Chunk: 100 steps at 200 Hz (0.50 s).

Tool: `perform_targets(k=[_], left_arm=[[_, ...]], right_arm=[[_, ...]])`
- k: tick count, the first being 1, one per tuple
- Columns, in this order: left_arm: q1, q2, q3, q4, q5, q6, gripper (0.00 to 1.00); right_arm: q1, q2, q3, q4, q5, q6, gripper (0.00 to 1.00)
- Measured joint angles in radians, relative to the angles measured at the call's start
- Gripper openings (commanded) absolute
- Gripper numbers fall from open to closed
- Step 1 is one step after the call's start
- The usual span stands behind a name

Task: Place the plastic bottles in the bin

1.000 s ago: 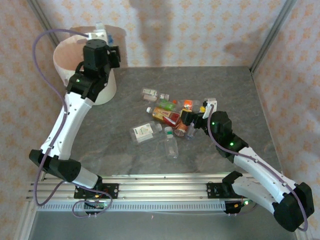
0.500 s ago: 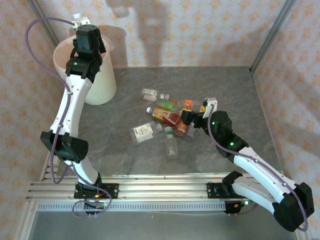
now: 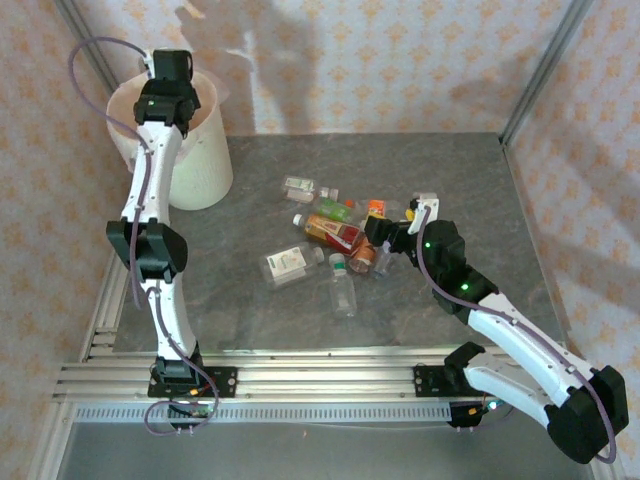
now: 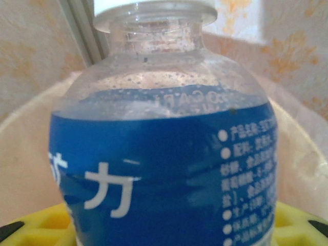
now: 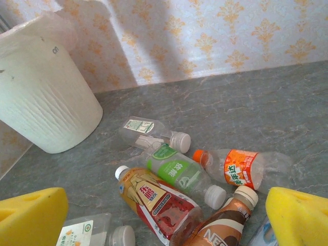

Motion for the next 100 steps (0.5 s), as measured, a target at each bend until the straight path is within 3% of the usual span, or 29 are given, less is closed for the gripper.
perform_targets(k=[38,46,60,100], left_arm=[[0.024,0.069,0.031,-0.075,0.069,-0.021,0.57],[0.027,0.077,0.035,-0.087,0.076,-0.026,0.60],[0.032,0.089,0.046,-0.114,0.088,-0.037,0.74],[0.040,0.093,0.070,-0.155,0.146,-0.067,0.81]], right_arm=[[0.000,0.000,0.000,-0.010,0.021,0.000,0.99],[0.000,0.000,0.000,-0.012,0.022,0.000,0.99],[0.000,0.000,0.000,-0.019,0.024,0.000,0.99],[0.000,0.000,0.000,-0.024,0.033,0.001,0.99]])
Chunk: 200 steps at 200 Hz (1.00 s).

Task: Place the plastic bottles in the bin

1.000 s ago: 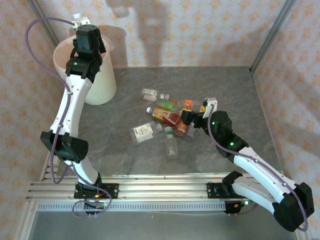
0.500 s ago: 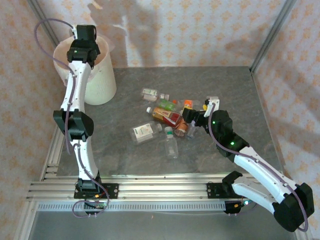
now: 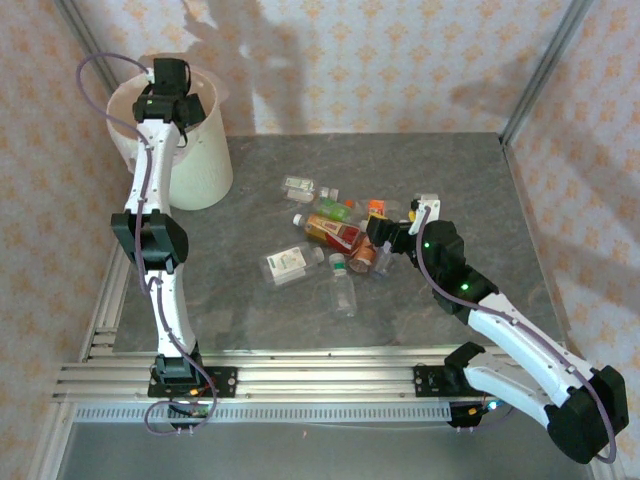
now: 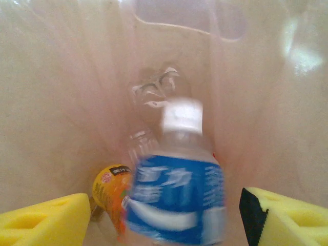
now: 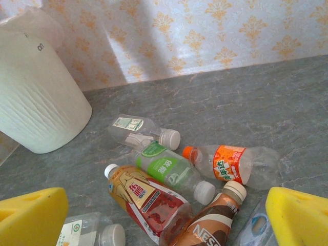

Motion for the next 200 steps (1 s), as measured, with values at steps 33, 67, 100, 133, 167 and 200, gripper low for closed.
perform_targets(k=[33,67,100,133,167,200], left_arm=[[0.002,0.000,0.001,-0.010,0.048,-0.003,0.88],[0.006,0.000,0.001,-0.013,0.099,-0.010,0.93],[0.006,-0.010,0.001,-0.013,0.134,-0.029,0.94],[0.006,-0.034,0.001,-0.013,0.163,-0.041,1.00],[0.005,-0.070,-0.001,-0.012,0.182,-0.072,1.00],[0.003,-0.159,-0.066,0.016,0.231,-0.106,1.00]], right_arm=[[0.000,0.000,0.000,-0.007,0.012,0.018,0.99],[0.000,0.005,0.000,-0.012,0.054,0.046,0.99],[0.000,0.008,0.000,-0.024,0.079,0.064,0.99],[0.000,0.010,0.002,-0.041,0.095,0.081,0.99],[0.000,0.023,0.024,-0.070,0.122,0.113,0.99],[0.000,0.046,0.048,-0.103,0.168,0.155,0.99]])
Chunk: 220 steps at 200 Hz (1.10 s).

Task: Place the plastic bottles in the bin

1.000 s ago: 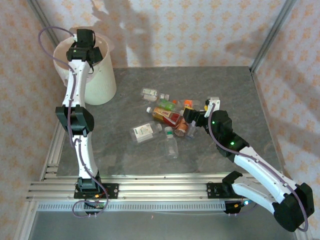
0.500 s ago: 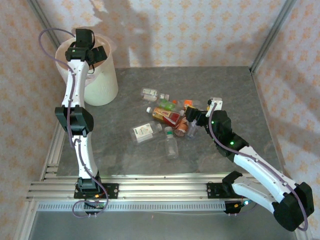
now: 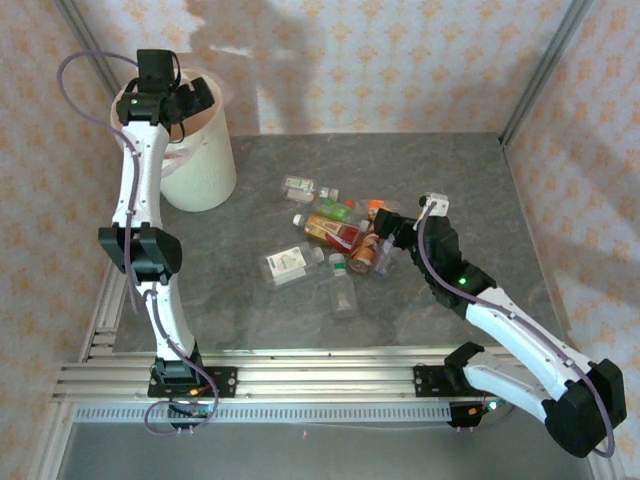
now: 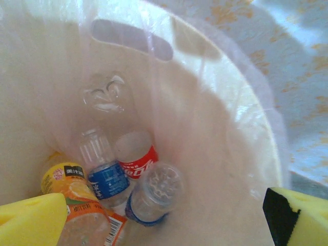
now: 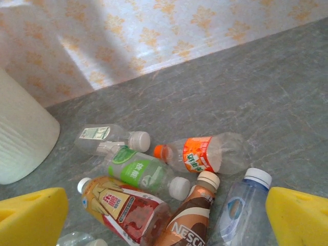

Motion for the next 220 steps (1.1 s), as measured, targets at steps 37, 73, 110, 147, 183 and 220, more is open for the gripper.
perform_targets(k=[37,73,110,147,183,220], left_arm=[[-0.034,-0.120,-0.086,0.058,0.069,-0.017,1.00],[-0.107,-0.241,-0.206,0.124,0.139,-0.017,1.00],[-0.170,-0.355,-0.357,0.192,0.189,-0.018,1.00],[-0.197,-0.444,-0.488,0.282,0.301,-0.068,1.00],[-0.275,-0.523,-0.628,0.356,0.351,-0.129,1.00],[-0.395,-0.563,-0.735,0.381,0.350,-0.159,1.00]], right_arm=[[0.001,0.008,0.007,-0.060,0.128,0.131,0.99],[-0.002,0.038,0.007,-0.137,0.150,0.229,0.99],[-0.026,0.089,0.005,-0.218,0.044,0.280,0.95],[-0.029,0.135,0.004,-0.289,-0.049,0.325,0.89],[-0.029,0.214,0.000,-0.312,-0.104,0.346,0.85],[-0.029,0.272,-0.014,-0.271,-0.163,0.355,0.75]])
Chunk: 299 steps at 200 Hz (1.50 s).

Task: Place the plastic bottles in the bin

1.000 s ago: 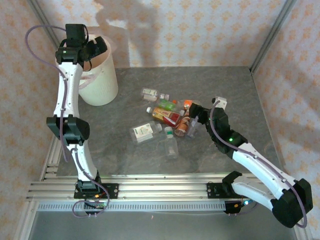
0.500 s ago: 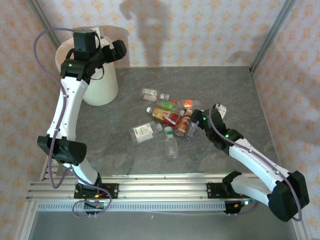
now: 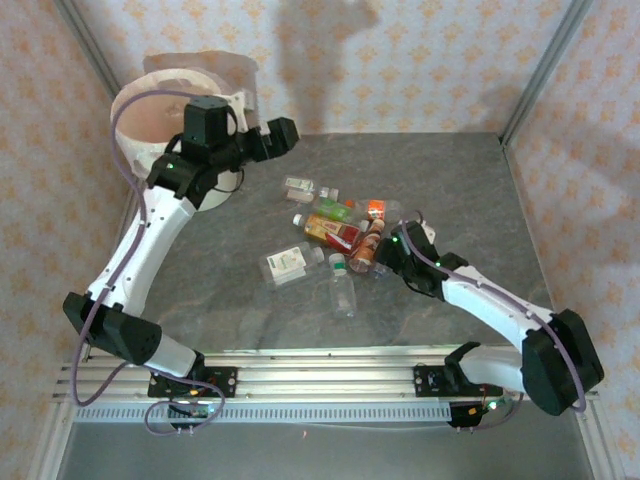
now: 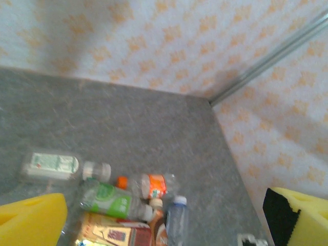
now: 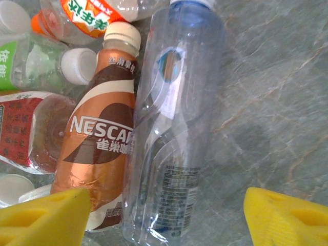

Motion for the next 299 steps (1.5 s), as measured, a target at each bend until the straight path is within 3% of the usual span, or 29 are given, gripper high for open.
perform_targets(k=[50,135,190,218,241,299], left_arm=[[-0.042,-0.007,-0.115,0.041,-0.019,-0.053,1.00],[-0.071,0.025,-0.107,0.045,-0.044,-0.071,1.00],[-0.071,0.033,-0.101,0.046,-0.052,-0.076,1.00],[-0.071,0.042,-0.101,0.045,-0.052,-0.078,1.00],[-0.071,0.043,-0.101,0.045,-0.052,-0.078,1.00],[-0.071,0.043,-0.101,0.045,-0.052,-0.078,1.00]], right_arm=[[0.000,0.093,-0.011,0.041,-0.022,0.013,0.72],[0.000,0.143,-0.040,0.042,0.015,0.014,0.67],[0.000,0.162,-0.056,0.047,0.020,-0.060,0.68],[0.000,0.221,-0.047,0.059,0.029,-0.115,0.76],[0.002,0.257,-0.016,0.031,0.031,-0.148,0.77],[0.005,0.261,-0.003,-0.004,0.042,-0.216,0.61]])
